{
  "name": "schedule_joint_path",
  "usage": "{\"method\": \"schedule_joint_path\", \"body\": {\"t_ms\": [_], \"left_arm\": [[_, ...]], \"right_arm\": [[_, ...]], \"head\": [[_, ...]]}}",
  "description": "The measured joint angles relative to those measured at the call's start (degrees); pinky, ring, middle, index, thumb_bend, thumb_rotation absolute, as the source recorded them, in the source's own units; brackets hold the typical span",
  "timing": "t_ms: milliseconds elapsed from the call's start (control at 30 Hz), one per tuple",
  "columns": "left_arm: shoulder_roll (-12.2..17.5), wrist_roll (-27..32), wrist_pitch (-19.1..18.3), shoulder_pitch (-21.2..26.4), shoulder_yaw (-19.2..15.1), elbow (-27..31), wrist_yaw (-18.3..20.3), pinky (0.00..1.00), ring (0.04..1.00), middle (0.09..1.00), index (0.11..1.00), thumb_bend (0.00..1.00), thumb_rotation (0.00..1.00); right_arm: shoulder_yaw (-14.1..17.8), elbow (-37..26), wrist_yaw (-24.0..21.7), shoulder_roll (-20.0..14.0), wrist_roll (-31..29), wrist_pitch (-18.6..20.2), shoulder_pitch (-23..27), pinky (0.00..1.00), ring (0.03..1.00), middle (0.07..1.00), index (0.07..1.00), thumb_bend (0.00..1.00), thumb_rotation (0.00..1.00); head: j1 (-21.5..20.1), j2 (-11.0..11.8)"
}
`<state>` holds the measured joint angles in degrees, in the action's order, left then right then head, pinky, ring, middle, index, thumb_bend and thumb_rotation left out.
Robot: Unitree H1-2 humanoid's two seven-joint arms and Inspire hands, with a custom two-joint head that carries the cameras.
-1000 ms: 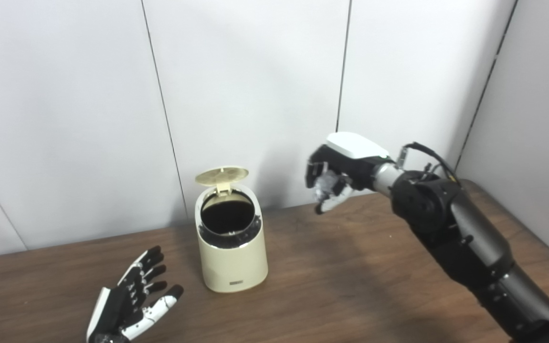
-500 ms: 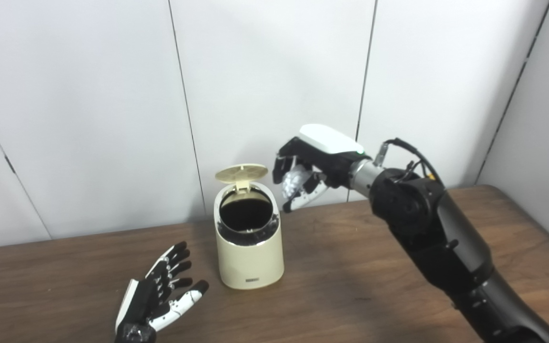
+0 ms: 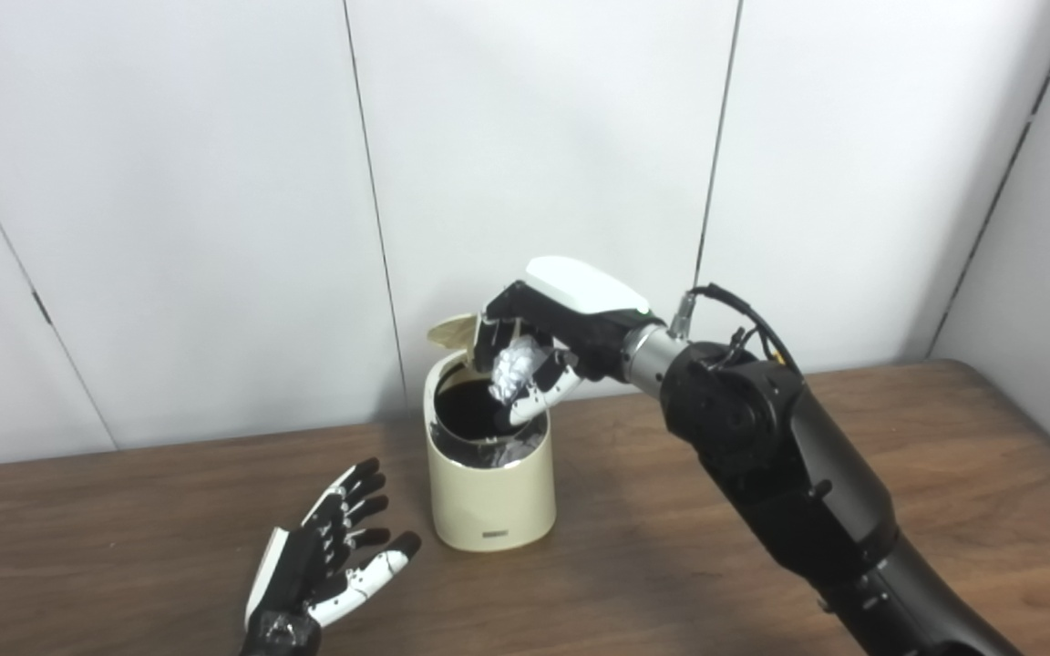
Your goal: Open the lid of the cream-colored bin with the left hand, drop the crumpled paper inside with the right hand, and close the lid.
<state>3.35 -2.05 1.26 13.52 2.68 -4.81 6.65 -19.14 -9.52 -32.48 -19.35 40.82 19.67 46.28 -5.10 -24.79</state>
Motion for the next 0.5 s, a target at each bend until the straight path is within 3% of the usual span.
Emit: {"method": "schedule_joint_path", "body": {"t_ms": [267, 500], "left_arm": [[-0.89, -0.17, -0.02, 0.05, 0.07, -0.01, -0.43, 0.73, 0.851, 0.888, 0.935, 0.72, 0.28], [-0.82, -0.18, -0.02, 0.07, 0.08, -0.01, -0.77, 0.72, 0.852, 0.889, 0.935, 0.72, 0.28]], "right_arm": [[-0.04, 2.28, 0.26, 2.28, -0.29, 0.15, 0.21, 0.36, 0.408, 0.505, 0.487, 0.52, 0.0], [0.11, 4.98, 3.57, 4.28, -0.53, -0.06, -0.21, 0.35, 0.415, 0.504, 0.483, 0.5, 0.0]], "head": [[0.53, -0.09], [0.79, -0.18]]}}
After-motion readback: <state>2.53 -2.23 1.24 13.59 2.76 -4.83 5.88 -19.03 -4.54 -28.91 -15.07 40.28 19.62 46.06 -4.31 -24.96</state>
